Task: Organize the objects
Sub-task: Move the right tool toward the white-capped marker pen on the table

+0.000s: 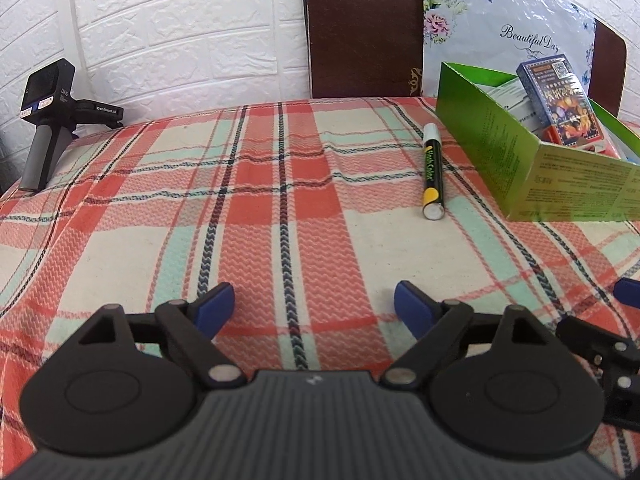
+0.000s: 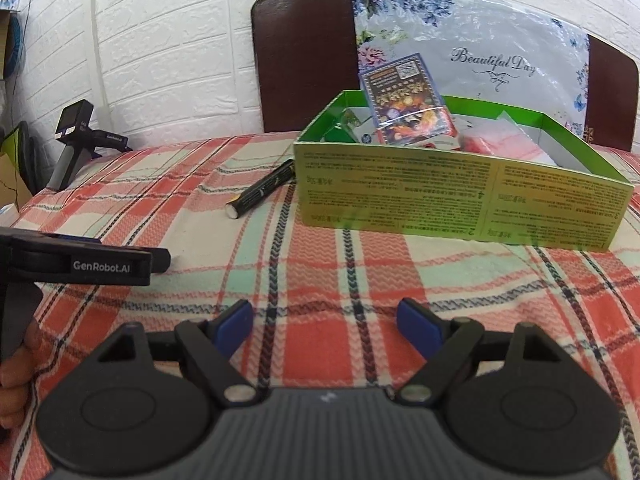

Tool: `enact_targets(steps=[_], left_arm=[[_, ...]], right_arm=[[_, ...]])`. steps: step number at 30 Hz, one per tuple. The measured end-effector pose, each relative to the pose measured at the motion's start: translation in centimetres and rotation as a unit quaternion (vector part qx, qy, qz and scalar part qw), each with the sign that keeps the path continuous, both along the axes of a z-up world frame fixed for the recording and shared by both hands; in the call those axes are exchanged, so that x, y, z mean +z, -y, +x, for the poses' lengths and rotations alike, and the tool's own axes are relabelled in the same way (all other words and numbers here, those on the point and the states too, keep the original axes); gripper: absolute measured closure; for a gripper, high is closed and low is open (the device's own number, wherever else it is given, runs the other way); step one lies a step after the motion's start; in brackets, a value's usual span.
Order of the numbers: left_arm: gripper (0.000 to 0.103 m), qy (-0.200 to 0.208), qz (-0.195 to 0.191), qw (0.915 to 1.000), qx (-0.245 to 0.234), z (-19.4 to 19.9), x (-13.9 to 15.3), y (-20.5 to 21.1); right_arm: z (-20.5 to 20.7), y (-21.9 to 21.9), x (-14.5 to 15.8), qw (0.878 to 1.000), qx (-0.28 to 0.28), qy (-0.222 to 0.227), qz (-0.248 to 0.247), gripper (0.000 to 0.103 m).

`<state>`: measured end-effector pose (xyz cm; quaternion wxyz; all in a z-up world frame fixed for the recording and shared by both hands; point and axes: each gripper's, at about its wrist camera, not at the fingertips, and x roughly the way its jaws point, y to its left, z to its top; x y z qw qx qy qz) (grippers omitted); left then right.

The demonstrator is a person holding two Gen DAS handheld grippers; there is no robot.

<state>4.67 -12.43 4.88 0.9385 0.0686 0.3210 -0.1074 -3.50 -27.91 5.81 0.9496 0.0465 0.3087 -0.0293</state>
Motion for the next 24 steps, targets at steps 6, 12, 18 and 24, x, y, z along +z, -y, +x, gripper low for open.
enact_targets(steps=[6, 12, 18, 24], left_arm=[[0.011, 0.011, 0.004, 0.9999, 0.005, 0.7, -0.1, -1.3], [0.009, 0.016, 0.004, 0.9997, 0.018, 1.5, -0.1, -3.1], [0.009, 0.027, 0.003, 0.9986, 0.046, 2.6, -0.1, -5.6], [0.007, 0.031, -0.010, 0.9980, 0.055, 3.0, -0.3, -6.8]], right_arm=[[1.1, -1.9, 0.0, 1.000, 0.024, -0.005, -0.007, 0.020], [2.8, -3.7, 0.2, 0.999, 0.045, -0.011, -0.004, 0.020], [6.2, -5.7, 0.4, 0.998, 0.062, -0.013, 0.002, 0.020], [10.5, -6.6, 0.3, 0.999, 0.041, -0.013, 0.026, 0.021]])
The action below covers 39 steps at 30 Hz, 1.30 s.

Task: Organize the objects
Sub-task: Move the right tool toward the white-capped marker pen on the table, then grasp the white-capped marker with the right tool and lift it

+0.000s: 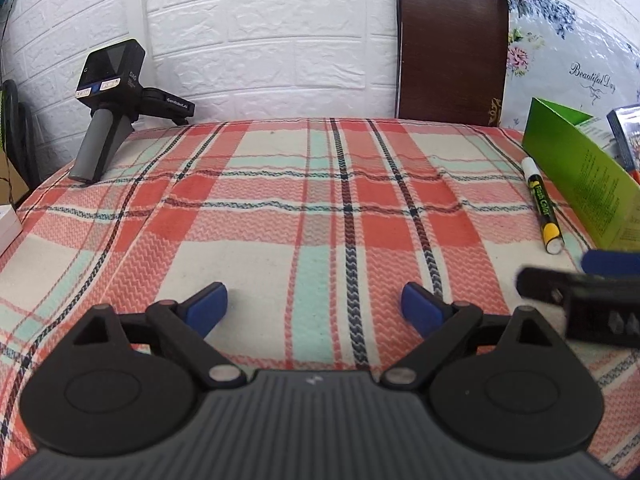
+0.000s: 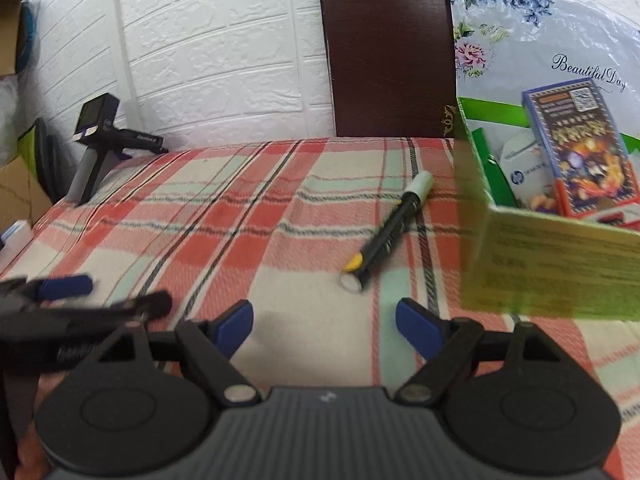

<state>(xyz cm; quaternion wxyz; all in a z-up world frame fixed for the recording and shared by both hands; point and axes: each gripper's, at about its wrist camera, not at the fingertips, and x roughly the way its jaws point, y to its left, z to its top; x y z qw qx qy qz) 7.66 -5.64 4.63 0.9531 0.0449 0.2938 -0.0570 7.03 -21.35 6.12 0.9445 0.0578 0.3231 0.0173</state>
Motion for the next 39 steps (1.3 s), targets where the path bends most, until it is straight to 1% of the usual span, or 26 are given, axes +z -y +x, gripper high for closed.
enact_targets(steps=[4, 9, 11, 13, 14, 15, 16, 20, 23, 28, 35, 39], left_arm=[[0.007, 0.003, -0.005, 1.0000, -0.001, 0.0, -0.1, -0.1], [0.007, 0.006, -0.005, 1.0000, -0.001, 0.0, -0.2, -0.2], [0.007, 0.007, -0.005, 1.0000, -0.001, 0.0, -0.2, -0.2], [0.007, 0.007, -0.005, 1.0000, -0.001, 0.0, -0.2, -0.2], [0.007, 0.007, -0.005, 1.0000, -0.001, 0.0, -0.2, -0.2], [0.007, 0.007, -0.005, 1.0000, -0.002, 0.0, -0.2, -0.2], [0.007, 0.007, -0.005, 1.0000, -0.002, 0.0, -0.2, -0.2], [0.007, 0.007, -0.004, 1.0000, -0.001, -0.1, -0.2, -0.2], [0.007, 0.007, -0.001, 1.0000, 0.000, -0.2, -0.2, -0.1], [0.007, 0.009, 0.006, 0.9999, 0.003, -0.3, -0.2, 0.0], [0.007, 0.009, 0.013, 0.9998, 0.006, -0.4, -0.2, 0.2], [0.007, 0.010, 0.021, 0.9997, 0.011, -0.6, -0.2, 0.4]], right_arm=[[2.7, 0.0, -0.1, 1.000, -0.024, 0.000, 0.000, 0.021], [4.7, -0.3, -0.3, 0.999, -0.046, 0.001, -0.009, 0.021], [5.1, -0.5, -0.4, 0.998, -0.056, 0.002, -0.016, 0.030], [5.1, -0.6, -0.4, 0.998, -0.062, 0.006, -0.022, 0.057], [5.0, -0.6, -0.3, 0.998, -0.061, 0.008, -0.021, 0.063], [4.9, -0.5, -0.3, 0.998, -0.059, 0.009, -0.019, 0.076], [4.7, -0.4, -0.3, 0.998, -0.056, 0.010, -0.017, 0.085], [3.4, -0.3, -0.3, 0.999, -0.027, 0.011, -0.024, 0.085], [1.2, -0.3, -0.4, 1.000, -0.002, 0.013, -0.026, 0.085], [-3.8, -0.1, -0.3, 0.998, 0.044, 0.015, -0.034, 0.085], [-11.6, 0.3, -0.2, 0.997, 0.067, 0.017, -0.035, 0.085], [-15.0, -0.1, -0.4, 0.995, 0.083, 0.024, -0.056, 0.085]])
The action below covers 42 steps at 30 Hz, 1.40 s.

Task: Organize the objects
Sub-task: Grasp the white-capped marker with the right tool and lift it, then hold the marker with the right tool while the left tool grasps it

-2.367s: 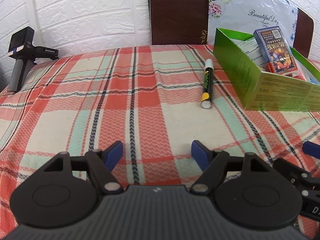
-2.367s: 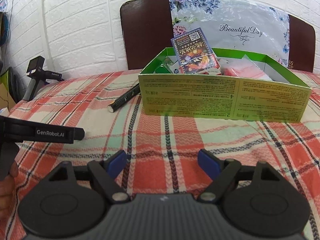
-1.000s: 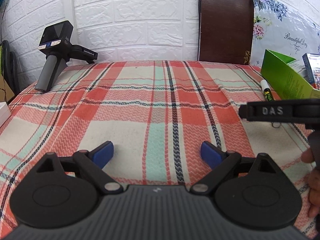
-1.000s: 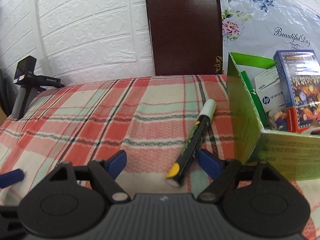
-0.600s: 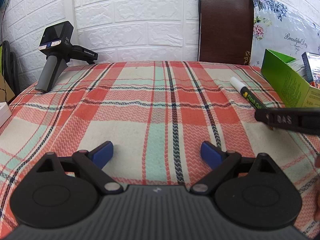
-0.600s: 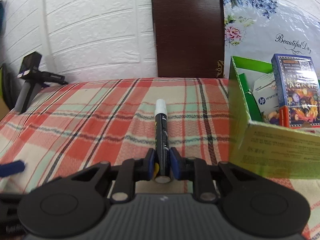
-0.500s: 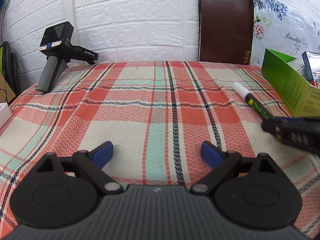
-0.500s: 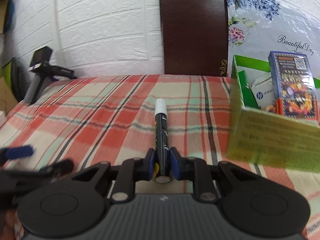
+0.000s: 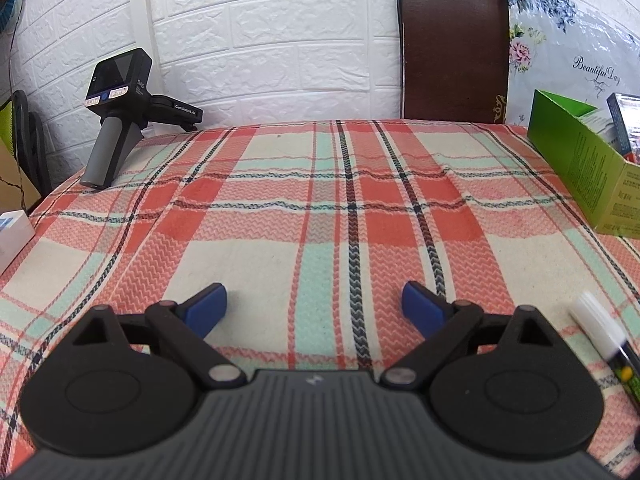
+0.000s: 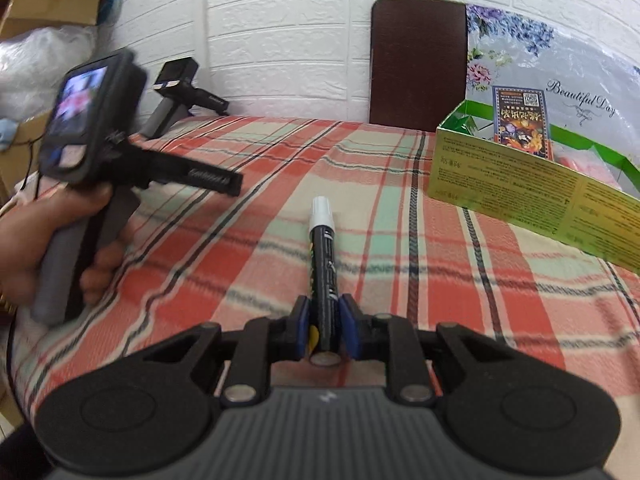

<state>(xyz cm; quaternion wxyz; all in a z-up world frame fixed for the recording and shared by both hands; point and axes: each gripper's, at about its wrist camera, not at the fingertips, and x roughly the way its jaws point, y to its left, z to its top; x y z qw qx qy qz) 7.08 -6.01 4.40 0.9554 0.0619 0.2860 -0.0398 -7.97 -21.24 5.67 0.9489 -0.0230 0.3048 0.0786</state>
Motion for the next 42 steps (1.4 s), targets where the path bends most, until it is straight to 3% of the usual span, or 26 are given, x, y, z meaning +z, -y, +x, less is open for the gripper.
enact_targets(steps=[8, 12, 15, 17, 23, 27, 30, 33, 35, 42], left_arm=[[0.007, -0.015, 0.006, 0.9997, 0.018, -1.1, 0.2, 0.0], [0.010, -0.071, -0.038, 0.9960, 0.038, -2.7, 1.4, -0.2], [0.020, -0.115, -0.118, 0.9863, 0.000, -4.1, 2.7, 0.4], [0.025, -0.152, -0.150, 0.9764, -0.035, -4.4, 3.0, 1.8], [0.027, -0.210, -0.175, 0.9570, -0.097, -4.6, 2.9, 6.9], [0.036, -0.202, -0.160, 0.9590, -0.119, -4.9, 2.5, 9.4], [0.056, -0.184, -0.141, 0.9643, -0.128, -5.5, 2.4, 10.5], [0.075, -0.185, -0.145, 0.9641, -0.122, -5.3, 2.4, 10.6], [0.077, -0.192, -0.166, 0.9581, -0.132, -5.2, 2.7, 10.8], [0.079, -0.171, -0.168, 0.9517, -0.192, -4.9, 6.4, 16.2]], right_arm=[[-0.6, 0.6, -0.1, 1.000, 0.003, 0.004, 0.017, 0.085], [-1.0, 0.7, -0.3, 1.000, 0.006, 0.010, 0.019, 0.085], [-1.1, 0.7, -0.4, 1.000, 0.011, 0.013, 0.018, 0.085], [-1.0, 0.8, -0.4, 1.000, 0.012, 0.013, 0.021, 0.084], [-1.1, 1.7, -0.4, 0.999, 0.016, 0.010, 0.049, 0.085], [-1.2, 3.2, -0.5, 0.995, 0.014, 0.002, 0.103, 0.085], [-1.3, 4.5, -0.6, 0.989, 0.009, -0.007, 0.145, 0.085], [-1.7, 5.5, -0.5, 0.987, -0.002, -0.008, 0.160, 0.085], [-2.2, 6.3, -0.4, 0.985, -0.009, -0.007, 0.169, 0.084], [-4.4, 9.4, 1.4, 0.982, -0.063, 0.057, 0.166, 0.084]])
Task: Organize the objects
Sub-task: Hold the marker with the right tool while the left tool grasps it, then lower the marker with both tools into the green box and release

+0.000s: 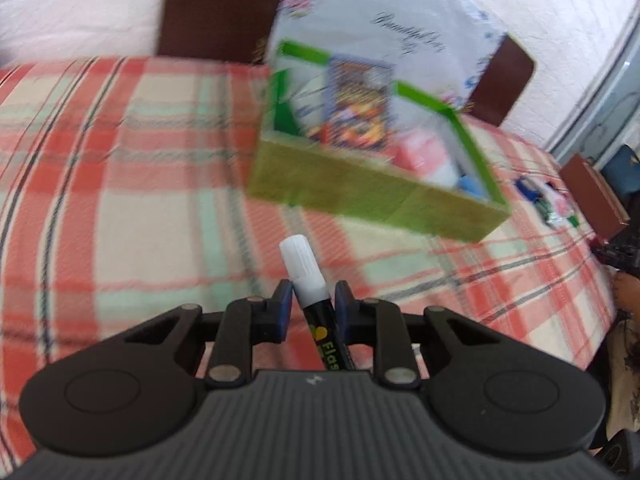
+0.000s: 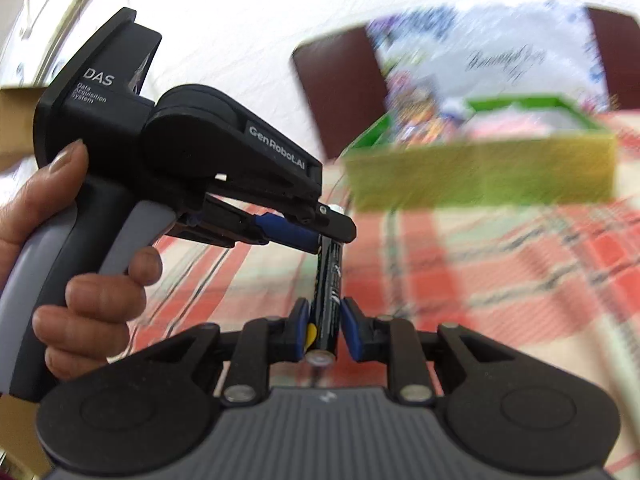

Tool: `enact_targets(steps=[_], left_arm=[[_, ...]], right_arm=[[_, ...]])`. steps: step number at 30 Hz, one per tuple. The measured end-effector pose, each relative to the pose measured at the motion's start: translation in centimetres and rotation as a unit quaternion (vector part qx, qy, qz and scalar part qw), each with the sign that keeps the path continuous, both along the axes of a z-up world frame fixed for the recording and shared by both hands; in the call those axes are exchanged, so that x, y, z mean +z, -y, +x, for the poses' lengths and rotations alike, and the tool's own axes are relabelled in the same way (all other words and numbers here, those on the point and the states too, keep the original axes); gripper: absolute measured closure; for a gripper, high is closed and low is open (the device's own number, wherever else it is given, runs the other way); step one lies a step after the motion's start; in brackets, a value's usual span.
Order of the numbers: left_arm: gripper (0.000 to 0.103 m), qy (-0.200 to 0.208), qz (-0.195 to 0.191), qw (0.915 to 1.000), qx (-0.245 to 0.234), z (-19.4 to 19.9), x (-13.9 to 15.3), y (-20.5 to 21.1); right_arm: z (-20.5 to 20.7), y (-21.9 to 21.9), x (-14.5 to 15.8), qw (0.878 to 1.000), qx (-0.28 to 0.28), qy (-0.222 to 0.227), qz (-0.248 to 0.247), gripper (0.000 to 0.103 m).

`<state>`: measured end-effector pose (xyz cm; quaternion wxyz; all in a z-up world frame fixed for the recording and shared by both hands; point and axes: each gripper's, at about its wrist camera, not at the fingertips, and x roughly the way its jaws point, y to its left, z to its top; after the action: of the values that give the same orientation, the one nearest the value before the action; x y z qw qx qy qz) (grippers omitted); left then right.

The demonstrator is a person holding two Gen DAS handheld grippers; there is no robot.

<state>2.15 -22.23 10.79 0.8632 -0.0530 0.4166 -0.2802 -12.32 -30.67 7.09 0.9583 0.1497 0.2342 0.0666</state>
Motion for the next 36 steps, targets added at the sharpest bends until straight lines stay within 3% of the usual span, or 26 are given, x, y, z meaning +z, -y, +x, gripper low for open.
enact_targets(steps=[6, 9, 13, 18, 26, 28, 36], left_arm=[[0.082, 0.072, -0.019, 0.9949, -0.068, 2.3, 5.9, 8.4], [0.082, 0.103, -0.024, 0.9903, -0.090, 3.9, 7.5, 12.9], [0.082, 0.107, -0.026, 0.9895, -0.094, 6.6, 7.3, 17.5], [0.082, 0.110, 0.007, 0.9904, -0.083, 9.2, 5.3, 20.8], [0.078, 0.146, 0.090, 0.9840, -0.049, 11.3, 3.8, 20.9], [0.076, 0.150, 0.096, 0.9832, -0.040, 11.3, 4.1, 20.0], [0.076, 0.177, 0.102, 0.9787, -0.014, 7.9, 6.1, 15.6]], right_arm=[[2.2, 5.6, 3.7, 0.995, -0.076, 0.060, -0.018, 0.084], [4.6, 9.1, 5.2, 0.990, -0.110, 0.081, -0.029, 0.084], [8.7, 12.7, 5.1, 0.987, -0.141, 0.075, -0.031, 0.084], [13.8, 15.0, 3.1, 0.987, -0.152, 0.044, -0.027, 0.085], [17.3, 15.2, 1.4, 0.988, -0.150, 0.019, -0.030, 0.081], [17.2, 15.1, 1.7, 0.988, -0.154, 0.021, -0.022, 0.066], [13.7, 12.6, 3.7, 0.984, -0.173, 0.038, -0.031, 0.065]])
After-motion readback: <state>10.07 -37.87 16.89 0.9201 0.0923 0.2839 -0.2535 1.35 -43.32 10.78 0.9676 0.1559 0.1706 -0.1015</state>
